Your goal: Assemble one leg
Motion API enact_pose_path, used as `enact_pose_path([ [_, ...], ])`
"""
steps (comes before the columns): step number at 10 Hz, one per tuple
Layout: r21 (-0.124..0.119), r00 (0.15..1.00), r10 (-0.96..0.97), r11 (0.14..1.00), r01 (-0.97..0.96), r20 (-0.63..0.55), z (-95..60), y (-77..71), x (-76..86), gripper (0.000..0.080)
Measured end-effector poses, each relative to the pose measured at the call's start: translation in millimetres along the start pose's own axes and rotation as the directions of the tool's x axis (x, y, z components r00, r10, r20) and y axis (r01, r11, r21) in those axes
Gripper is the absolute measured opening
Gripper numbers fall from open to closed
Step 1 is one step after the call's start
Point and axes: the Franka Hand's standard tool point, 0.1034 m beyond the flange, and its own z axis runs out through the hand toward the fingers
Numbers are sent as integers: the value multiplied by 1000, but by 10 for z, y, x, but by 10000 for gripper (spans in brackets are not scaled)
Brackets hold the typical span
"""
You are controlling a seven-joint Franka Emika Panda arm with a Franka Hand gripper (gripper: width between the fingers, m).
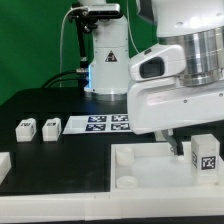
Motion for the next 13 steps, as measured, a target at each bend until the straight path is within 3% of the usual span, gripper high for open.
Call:
enact_pose_path([
  [2,8,996,85,996,-85,1,1,1,-1,621],
  [3,10,990,142,990,-142,2,2,-7,-2,450],
  [4,16,969,247,969,-247,4,2,-19,-3,450],
  [5,17,943,332,943,-332,6,3,-14,-3,312],
  [6,18,900,436,900,-436,8,2,-10,-2,313],
  [8,30,715,699,714,-699,25,1,-2,-4,313],
  [11,74,320,942,313,-947,105,25,38,-13,311],
  [13,63,167,977,160,-985,132,38,13,-25,307],
])
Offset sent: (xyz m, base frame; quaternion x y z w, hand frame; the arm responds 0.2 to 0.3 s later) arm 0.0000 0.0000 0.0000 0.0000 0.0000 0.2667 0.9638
